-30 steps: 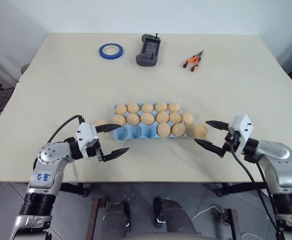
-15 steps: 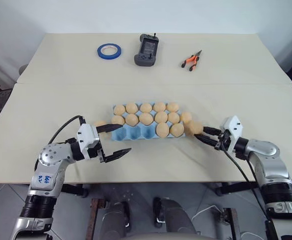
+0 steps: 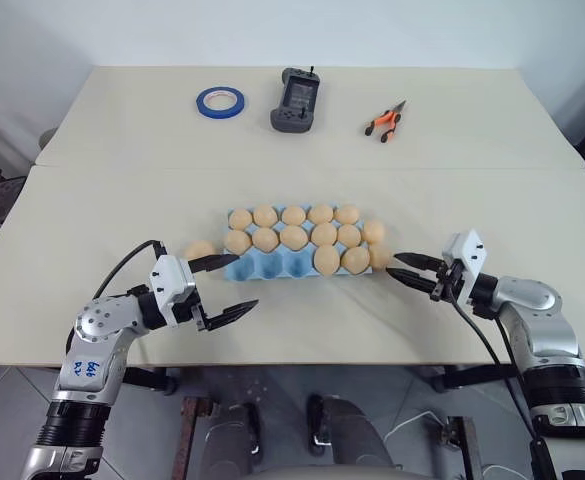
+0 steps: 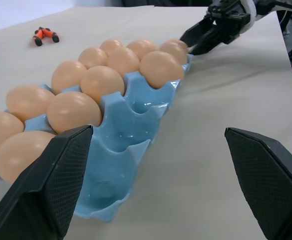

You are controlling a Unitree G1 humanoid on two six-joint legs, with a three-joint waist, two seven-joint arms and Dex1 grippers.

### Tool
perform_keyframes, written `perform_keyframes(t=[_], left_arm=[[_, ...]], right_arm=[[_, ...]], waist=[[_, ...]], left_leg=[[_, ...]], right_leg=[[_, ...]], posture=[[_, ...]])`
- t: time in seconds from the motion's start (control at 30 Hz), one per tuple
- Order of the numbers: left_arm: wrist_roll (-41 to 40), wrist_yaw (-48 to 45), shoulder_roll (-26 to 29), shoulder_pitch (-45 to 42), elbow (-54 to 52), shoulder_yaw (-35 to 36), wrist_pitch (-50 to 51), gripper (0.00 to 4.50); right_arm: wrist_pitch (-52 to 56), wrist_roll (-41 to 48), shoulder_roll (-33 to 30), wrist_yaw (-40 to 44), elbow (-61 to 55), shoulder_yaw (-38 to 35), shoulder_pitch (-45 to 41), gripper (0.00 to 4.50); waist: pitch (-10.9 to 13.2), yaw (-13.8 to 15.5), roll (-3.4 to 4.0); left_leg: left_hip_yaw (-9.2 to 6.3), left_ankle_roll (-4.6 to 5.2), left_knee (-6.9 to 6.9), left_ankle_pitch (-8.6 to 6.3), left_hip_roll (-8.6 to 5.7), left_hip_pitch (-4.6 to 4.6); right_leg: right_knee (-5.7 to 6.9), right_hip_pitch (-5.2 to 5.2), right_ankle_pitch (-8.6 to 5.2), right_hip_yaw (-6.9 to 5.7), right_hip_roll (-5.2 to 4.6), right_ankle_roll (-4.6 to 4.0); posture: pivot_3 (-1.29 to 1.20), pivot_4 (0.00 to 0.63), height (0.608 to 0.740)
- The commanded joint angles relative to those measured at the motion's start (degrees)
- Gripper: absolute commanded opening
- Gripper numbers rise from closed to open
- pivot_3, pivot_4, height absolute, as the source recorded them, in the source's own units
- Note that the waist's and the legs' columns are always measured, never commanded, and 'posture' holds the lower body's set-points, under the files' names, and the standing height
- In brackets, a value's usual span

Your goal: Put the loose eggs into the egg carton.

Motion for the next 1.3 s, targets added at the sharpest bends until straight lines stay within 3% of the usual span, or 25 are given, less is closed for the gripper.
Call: perform_keyframes(t=[0.03, 0.17, 0.57, 0.67, 0.8, 1.03, 1.17, 1.3], left_arm=[[-0.26, 0.41, 0.32, 0.36, -2.72, 1.23, -0.88, 4.50], [-0.28, 0.72, 0.23, 0.63, -3.22, 1.23, -0.63, 4.50], [-0.23, 1.31, 0.33, 0.92, -3.78, 1.42, -0.30, 4.50], [-0.19, 1.46, 0.32, 0.89, -3.79, 1.40, -0.29, 4.50], [-0.20, 1.70, 0.41, 0.98, -3.83, 1.48, -0.28, 4.50], [-0.29, 2.01, 0.77, 2.05, -4.10, 2.26, -0.39, 4.50], [-0.32, 2.20, 0.91, 2.12, -3.79, 2.72, -0.54, 4.50], [-0.25, 2.06, 0.94, 1.67, -3.18, 2.72, -0.61, 4.50]], right_arm=[[-2.09, -0.53, -1.51, 0.58, 1.12, -0.95, -1.72, 3.11], [-4.46, -1.43, -1.24, 1.72, 3.16, -0.27, -3.15, 4.46], [-5.91, -4.17, 4.44, 1.52, 8.35, 3.78, -8.48, 4.46], [-7.08, -4.65, 5.13, 0.53, 9.37, 3.73, -9.03, 3.90], [-7.37, -3.78, 4.17, 0.82, 8.50, 2.65, -8.37, 2.52], [-5.17, -0.16, -0.60, 3.88, 2.21, -0.09, -5.06, 2.52], [6.64, 9.41, 0.55, 5.73, -12.80, 0.30, -4.67, 2.52], [10.52, 9.78, 3.68, 4.22, -18.49, 4.21, -6.08, 2.52]], waist=[[0.00, -0.01, 0.00], [0.00, -0.02, 0.00], [0.00, -0.06, 0.00], [0.00, -0.05, 0.00], [0.00, -0.03, 0.00], [0.00, 0.05, 0.00], [0.00, -0.51, 0.00], [0.00, -0.45, 0.00]], left_leg=[[0.00, 0.00, 0.00, 0.00, 0.00, 0.00], [0.00, 0.00, 0.00, 0.00, 0.00, 0.01], [0.00, -0.01, 0.00, 0.01, 0.00, 0.00], [0.01, -0.01, 0.00, 0.00, 0.00, 0.00], [0.00, -0.02, 0.00, 0.00, 0.00, -0.01], [0.00, 0.00, -0.01, 0.00, 0.01, -0.01], [0.00, -0.02, 0.00, 0.00, 0.06, 0.01], [-0.02, -0.10, 0.00, 0.02, 0.08, 0.06]], right_leg=[[0.00, 0.00, 0.00, 0.00, 0.00, 0.00], [0.00, 0.00, 0.00, 0.00, 0.01, 0.00], [0.02, 0.00, 0.00, 0.00, 0.00, -0.01], [0.01, 0.00, 0.01, 0.00, -0.01, -0.01], [0.01, -0.01, 0.00, -0.01, -0.01, -0.01], [0.01, 0.00, 0.00, -0.01, -0.01, -0.01], [0.05, -0.01, 0.01, 0.01, 0.02, -0.03], [0.08, 0.00, 0.01, -0.01, 0.06, -0.05]], posture=[[0.00, 0.150, 0.740], [0.00, 0.150, 0.740], [0.00, 0.150, 0.740], [0.00, 0.150, 0.740], [0.00, 0.150, 0.740], [0.00, 0.150, 0.740], [0.00, 0.150, 0.740], [0.00, 0.150, 0.740]])
